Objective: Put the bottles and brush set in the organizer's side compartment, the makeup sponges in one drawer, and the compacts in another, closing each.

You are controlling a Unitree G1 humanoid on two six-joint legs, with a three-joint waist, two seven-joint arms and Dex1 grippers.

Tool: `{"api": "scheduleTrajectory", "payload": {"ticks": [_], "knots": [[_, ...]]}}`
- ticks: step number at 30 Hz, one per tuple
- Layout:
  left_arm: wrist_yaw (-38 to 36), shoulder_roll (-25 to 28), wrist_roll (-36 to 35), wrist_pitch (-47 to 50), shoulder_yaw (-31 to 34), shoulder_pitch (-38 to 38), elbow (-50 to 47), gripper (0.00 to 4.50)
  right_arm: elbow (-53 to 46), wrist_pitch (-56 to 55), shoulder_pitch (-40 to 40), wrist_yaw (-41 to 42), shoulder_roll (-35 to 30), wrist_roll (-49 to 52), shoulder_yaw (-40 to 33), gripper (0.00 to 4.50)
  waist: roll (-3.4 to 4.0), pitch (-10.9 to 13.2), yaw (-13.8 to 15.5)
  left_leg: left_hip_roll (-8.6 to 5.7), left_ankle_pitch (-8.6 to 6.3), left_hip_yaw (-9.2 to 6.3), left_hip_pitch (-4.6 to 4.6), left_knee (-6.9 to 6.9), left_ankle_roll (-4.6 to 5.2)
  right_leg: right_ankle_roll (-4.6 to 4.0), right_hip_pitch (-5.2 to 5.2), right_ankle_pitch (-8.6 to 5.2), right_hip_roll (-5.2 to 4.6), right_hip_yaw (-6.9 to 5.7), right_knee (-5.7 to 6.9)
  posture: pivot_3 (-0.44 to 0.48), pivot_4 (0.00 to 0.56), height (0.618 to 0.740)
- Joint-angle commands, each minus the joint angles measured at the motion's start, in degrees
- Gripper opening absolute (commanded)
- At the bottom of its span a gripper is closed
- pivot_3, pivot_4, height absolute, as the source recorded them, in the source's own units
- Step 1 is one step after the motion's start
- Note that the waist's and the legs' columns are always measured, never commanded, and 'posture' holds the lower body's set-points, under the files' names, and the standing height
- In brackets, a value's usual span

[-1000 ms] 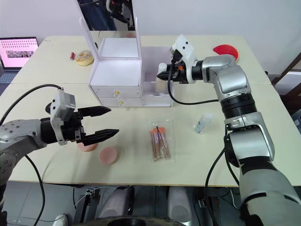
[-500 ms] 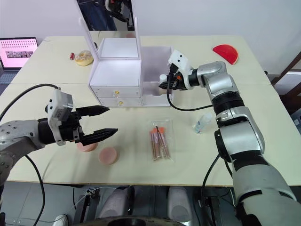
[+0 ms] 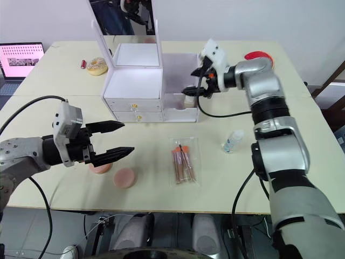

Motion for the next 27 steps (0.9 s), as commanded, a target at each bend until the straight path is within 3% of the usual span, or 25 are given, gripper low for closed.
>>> {"api": "scheduleTrajectory", "payload": {"ticks": [1,4,7,11,15,21,27], "knots": [[-4.4,3.2,0.9,-1.7,8.1,3.9,3.1,4.50,-15.5,11.6,4.9,-0.1,-9.2,5.8,-8.1,4.44,-0.01,0.0,0.5,0.00,-0.01,-0.03,-0.05,-0.04,0.01,0.01,-0.02,-0.02,0.00,-0.04,-0.01,0.000,0.150,0.739],[-9.3,5.6,3.2,-2.8,16.0,9.9,10.3,4.50,-24.5,15.7,14.9,-0.7,-17.2,9.1,-15.6,4.44,-0.03,0.0,0.7,0.01,-0.09,0.01,-0.06,-0.12,0.11,-0.01,-0.02,-0.08,-0.02,-0.05,-0.13,0.000,0.150,0.739],[-14.5,8.0,10.1,-7.9,22.9,16.6,21.9,4.50,-28.9,13.8,28.8,-0.9,-22.7,10.7,-25.0,4.44,-0.03,0.0,0.7,0.04,-0.12,0.12,-0.01,-0.22,0.18,-0.14,-0.01,-0.18,-0.02,-0.04,-0.25,0.000,0.150,0.739],[-17.5,10.5,16.9,-16.1,28.1,18.4,41.2,4.50,-29.2,9.1,44.1,-2.4,-24.0,11.9,-35.8,4.44,0.03,0.0,0.0,0.09,-0.14,0.32,0.09,-0.23,0.22,-0.21,0.01,-0.17,-0.02,0.00,-0.32,0.000,0.150,0.739],[-17.5,13.2,21.5,-27.2,30.5,13.7,63.6,4.50,-25.5,5.1,58.6,0.8,-23.1,14.0,-43.9,4.44,0.00,0.0,0.0,0.15,-0.14,0.47,0.18,-0.18,0.22,-0.15,0.06,-0.20,-0.03,0.01,-0.40,0.000,0.150,0.739],[-20.0,16.0,25.3,-37.3,27.5,7.4,80.9,4.50,-17.3,-0.6,64.8,1.0,-22.8,15.8,-47.0,4.44,-0.04,0.0,-0.1,0.19,-0.14,0.53,0.18,-0.09,0.21,-0.18,0.12,-0.17,-0.05,0.01,-0.46,0.000,0.150,0.739],[-21.7,15.7,26.4,-39.7,25.5,4.3,84.2,4.50,-14.5,-4.9,66.1,0.2,-23.4,14.8,-44.6,4.44,-0.05,0.0,0.0,0.26,-0.14,0.52,0.24,-0.19,0.20,-0.20,0.09,-0.11,0.00,0.00,-0.35,0.000,0.150,0.739]]}}
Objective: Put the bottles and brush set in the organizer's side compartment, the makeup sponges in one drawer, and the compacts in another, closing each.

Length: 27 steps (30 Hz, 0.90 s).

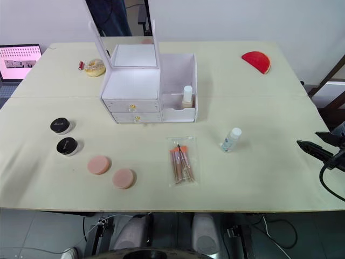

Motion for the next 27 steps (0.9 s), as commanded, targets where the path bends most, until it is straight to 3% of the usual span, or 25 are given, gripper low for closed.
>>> {"api": "scheduleTrajectory", "payload": {"ticks": [1,8,15,20,27], "knots": [[-1.1,1.3,0.0,-1.1,-0.2,-0.7,-0.9,4.50,-0.6,-1.7,-0.1,-0.6,-1.2,0.9,-0.2,4.44,0.00,0.0,0.0,0.00,0.00,0.00,-0.01,0.00,0.00,-0.01,0.00,0.02,0.00,0.00,0.00,0.000,0.150,0.739],[-4.0,-1.1,-1.6,2.5,-2.4,0.6,-11.4,4.50,-12.3,2.8,2.1,-3.6,-0.2,3.1,1.1,4.44,0.00,0.0,0.1,0.00,0.01,0.00,0.00,0.01,-0.01,0.13,0.00,0.09,0.00,0.00,0.02,0.000,0.150,0.739],[-4.0,-5.4,-9.1,16.7,-5.7,6.1,-43.1,4.50,-30.6,12.8,4.2,-7.1,0.3,9.2,3.6,4.44,-0.09,0.0,0.3,0.02,0.01,-0.02,-0.07,0.06,-0.02,0.05,0.02,0.19,-0.01,0.01,-0.04,0.000,0.150,0.739],[1.2,-8.4,-16.9,26.2,-11.7,4.7,-65.3,4.50,-39.9,18.3,1.7,-9.0,0.1,13.5,9.0,4.44,-0.08,0.0,0.7,0.01,0.01,-0.02,-0.08,0.16,-0.02,-0.02,0.06,0.15,-0.01,0.01,-0.06,0.000,0.150,0.739],[7.2,-10.9,-26.1,33.3,-18.5,-0.3,-81.1,4.50,-41.2,18.9,-4.1,-11.6,0.8,13.0,17.1,4.44,-0.10,0.0,0.6,0.01,0.01,-0.02,-0.12,0.36,-0.02,-0.09,0.11,0.23,0.01,0.01,-0.05,0.000,0.150,0.739]]}}
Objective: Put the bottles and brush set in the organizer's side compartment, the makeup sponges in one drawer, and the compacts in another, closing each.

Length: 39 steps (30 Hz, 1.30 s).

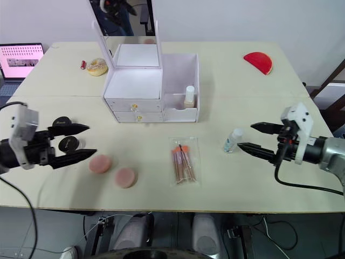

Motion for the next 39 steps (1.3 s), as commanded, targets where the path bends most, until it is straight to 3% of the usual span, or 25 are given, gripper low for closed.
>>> {"api": "scheduleTrajectory", "payload": {"ticks": [1,15,18,24,32,39], "knots": [[2.5,-0.4,-3.5,1.8,-2.0,-1.8,-5.0,4.50,0.3,-0.6,-1.9,-1.3,0.3,-0.3,1.7,4.44,0.00,0.0,0.1,0.00,0.00,0.00,0.00,0.01,0.00,-0.02,0.01,0.01,0.00,0.00,0.00,0.000,0.150,0.739],[6.4,-1.7,-5.2,2.9,-6.5,-4.4,-7.4,4.50,3.0,-2.1,-3.8,-2.9,2.9,-0.3,3.9,4.44,0.00,0.0,1.3,0.00,0.00,-0.02,-0.04,0.06,0.01,-0.13,0.01,0.06,0.06,0.01,-0.04,0.000,0.150,0.739],[6.5,-1.6,-5.4,3.1,-6.6,-4.8,-7.3,4.50,3.1,-2.1,-3.7,-2.9,3.0,-0.1,3.7,3.56,0.00,0.0,1.3,0.00,0.00,-0.02,-0.04,0.05,0.01,-0.14,0.02,0.06,0.06,0.01,-0.05,0.000,0.150,0.739],[6.8,-1.7,-5.4,3.3,-7.2,-5.1,-7.5,4.50,2.8,-2.1,-3.3,-3.0,3.2,0.5,3.0,0.69,0.00,0.0,1.2,0.00,0.00,-0.02,-0.03,0.05,0.01,-0.14,0.02,0.06,0.07,0.01,-0.05,0.000,0.150,0.739],[7.0,-1.7,-4.9,3.2,-8.3,-6.0,-6.8,4.50,1.1,-1.0,-6.1,-3.9,3.3,3.4,2.1,0.69,0.00,0.0,1.1,0.00,0.00,-0.02,-0.04,0.05,0.01,-0.14,0.02,0.07,0.07,0.01,-0.06,0.000,0.150,0.739],[7.3,-1.6,-3.1,2.4,-7.7,-5.9,-4.7,4.50,0.3,4.5,-23.9,-6.5,4.5,6.2,10.8,0.69,0.06,0.0,0.8,0.11,0.00,-0.03,0.01,0.06,0.02,-0.23,0.00,0.13,0.21,0.02,-0.05,0.000,0.150,0.739]]}}
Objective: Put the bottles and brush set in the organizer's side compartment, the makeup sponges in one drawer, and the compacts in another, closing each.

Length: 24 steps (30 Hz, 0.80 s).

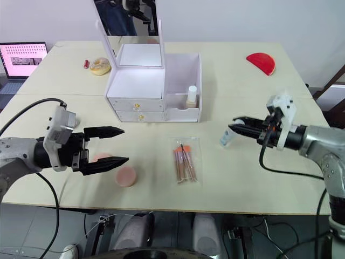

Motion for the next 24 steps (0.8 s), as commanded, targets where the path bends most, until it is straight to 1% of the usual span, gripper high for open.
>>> {"api": "scheduleTrajectory", "payload": {"ticks": [1,3,6,9,11,14,17,20,24], "knots": [[0.1,0.3,1.0,-1.1,0.9,-0.3,0.5,4.50,0.5,2.2,-10.6,-2.0,2.6,0.4,5.7,0.69,0.00,0.0,0.0,0.01,0.00,-0.03,0.00,-0.02,0.00,-0.01,0.00,0.00,0.02,0.00,0.00,0.000,0.150,0.739],[0.2,0.2,1.5,-1.5,0.8,-0.2,0.8,4.50,3.9,3.6,-18.3,-3.4,5.5,-0.8,9.4,0.69,0.00,0.0,-0.1,0.04,0.00,-0.04,-0.04,-0.03,0.00,-0.04,-0.05,0.02,0.06,0.00,-0.01,0.000,0.150,0.739],[0.3,-0.3,2.0,-1.8,0.9,0.6,0.4,4.50,12.3,4.0,-29.8,-4.0,10.4,-4.4,15.1,0.69,0.03,0.0,0.0,0.04,0.00,-0.05,-0.08,-0.04,0.00,-0.06,-0.09,0.04,0.07,0.02,-0.06,0.000,0.150,0.739],[0.6,-0.7,2.0,-2.1,1.0,1.7,-0.4,4.50,20.0,1.9,-36.8,-1.6,13.6,-8.1,19.6,0.69,0.02,0.0,0.1,0.04,0.00,-0.07,-0.20,-0.11,0.00,-0.05,-0.16,0.04,0.10,0.02,-0.16,0.000,0.150,0.739],[1.1,-0.8,2.0,-2.3,1.4,2.6,-1.1,4.50,25.9,-1.4,-40.7,1.0,16.1,-11.8,23.3,0.69,0.02,0.0,0.3,0.04,0.00,-0.13,-0.29,-0.14,0.00,0.03,-0.18,0.08,0.13,0.02,-0.21,0.000,0.150,0.739],[2.1,-1.1,1.7,-2.5,2.6,3.6,-2.1,4.50,34.2,-7.0,-44.2,4.0,19.2,-17.0,27.1,0.69,0.01,0.0,-0.1,0.04,0.00,-0.12,-0.50,-0.13,-0.01,0.16,-0.32,0.15,0.13,0.02,-0.31,0.000,0.150,0.739],[3.2,-1.1,1.1,-2.3,4.4,4.4,-3.2,4.50,40.6,-11.6,-45.9,6.2,21.4,-20.5,28.6,0.69,0.01,0.0,0.0,0.04,0.01,-0.14,-0.78,-0.10,-0.02,0.24,-0.62,0.20,0.14,0.02,-0.25,0.000,0.150,0.739],[4.3,-1.1,0.3,-2.0,5.9,4.9,-4.2,4.50,44.9,-14.9,-46.5,7.9,22.9,-23.2,29.1,0.69,0.03,0.0,-0.1,0.04,0.08,-0.14,-0.99,-0.06,-0.13,0.33,-0.88,0.30,0.15,0.03,-0.19,0.000,0.150,0.739],[6.1,-0.9,-1.2,-1.3,7.9,4.9,-5.6,4.50,50.2,-18.7,-47.1,9.0,25.2,-26.3,29.5,0.69,0.01,0.0,-0.3,0.06,0.10,-0.15,-0.95,-0.06,-0.16,0.28,-0.88,0.34,0.18,0.03,-0.16,0.000,0.150,0.739]]}}
